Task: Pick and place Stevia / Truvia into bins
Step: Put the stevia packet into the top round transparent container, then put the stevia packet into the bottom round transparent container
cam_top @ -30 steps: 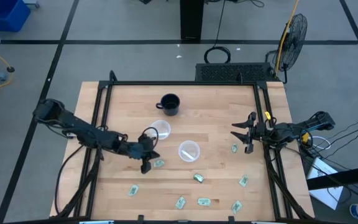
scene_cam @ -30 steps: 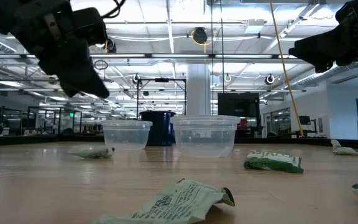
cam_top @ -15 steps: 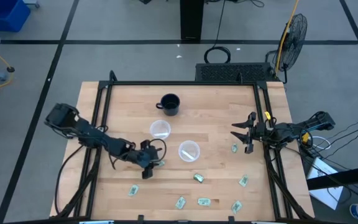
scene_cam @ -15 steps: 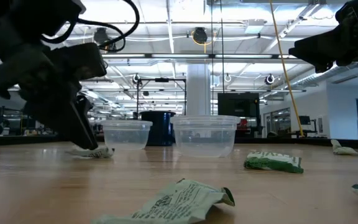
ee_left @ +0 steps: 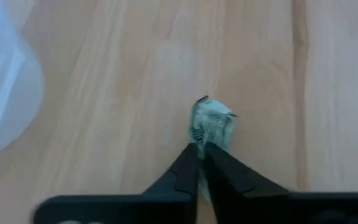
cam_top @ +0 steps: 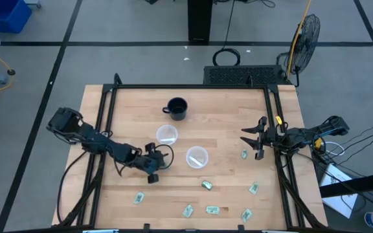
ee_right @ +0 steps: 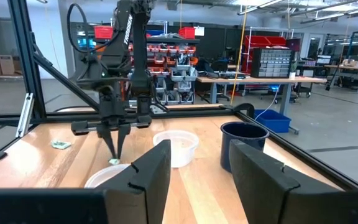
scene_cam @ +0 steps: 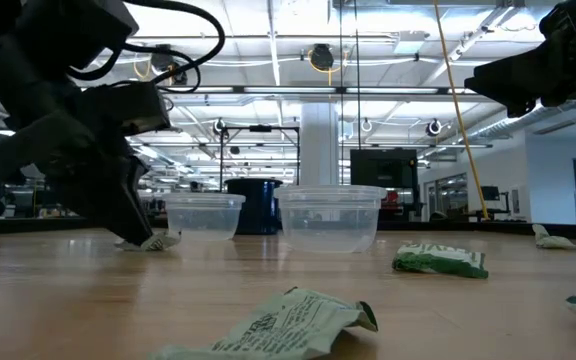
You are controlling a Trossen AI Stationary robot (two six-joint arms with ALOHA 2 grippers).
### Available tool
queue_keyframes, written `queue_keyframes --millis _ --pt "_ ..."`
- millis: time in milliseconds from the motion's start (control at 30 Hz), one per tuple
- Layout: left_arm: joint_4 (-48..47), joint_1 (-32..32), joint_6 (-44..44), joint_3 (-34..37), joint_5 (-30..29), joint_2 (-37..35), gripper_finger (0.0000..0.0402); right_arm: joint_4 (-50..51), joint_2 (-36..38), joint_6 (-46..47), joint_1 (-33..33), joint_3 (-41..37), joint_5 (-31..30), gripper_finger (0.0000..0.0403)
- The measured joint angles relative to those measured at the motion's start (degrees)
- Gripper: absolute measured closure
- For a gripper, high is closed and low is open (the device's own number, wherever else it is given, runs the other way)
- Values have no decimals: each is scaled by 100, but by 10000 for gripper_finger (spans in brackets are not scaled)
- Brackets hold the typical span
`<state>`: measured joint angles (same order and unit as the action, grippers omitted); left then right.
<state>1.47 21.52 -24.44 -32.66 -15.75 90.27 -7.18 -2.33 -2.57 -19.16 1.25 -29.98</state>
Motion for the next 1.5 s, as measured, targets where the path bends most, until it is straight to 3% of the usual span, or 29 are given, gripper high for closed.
queue_keyframes --millis 100,267,433,600,700,767,1100,1500 --pt "-97 -53 207 17 -202 -229 392 -1 0 0 0 -2 0 247" --pt "-130 -265 1088 11 -1015 -1004 395 -3 0 0 0 1 0 247" --pt "-275 -860 1750 6 -1342 -1770 391 -17 0 0 -1 0 0 247" --pt "-369 -1779 2121 6 -677 -1780 395 -19 0 0 -2 1 0 247" --pt "-253 -2217 2340 -1 -55 -1433 396 -31 0 0 0 1 0 247" --pt "-301 -2368 2484 15 0 -1272 390 -33 0 -1 -1 -2 0 247" --pt "-213 -2618 2625 4 531 -888 395 -6 0 -118 0 1 -2 247" --pt "-132 -2727 2854 4 783 -880 325 -31 0 -308 0 1 -7 247"
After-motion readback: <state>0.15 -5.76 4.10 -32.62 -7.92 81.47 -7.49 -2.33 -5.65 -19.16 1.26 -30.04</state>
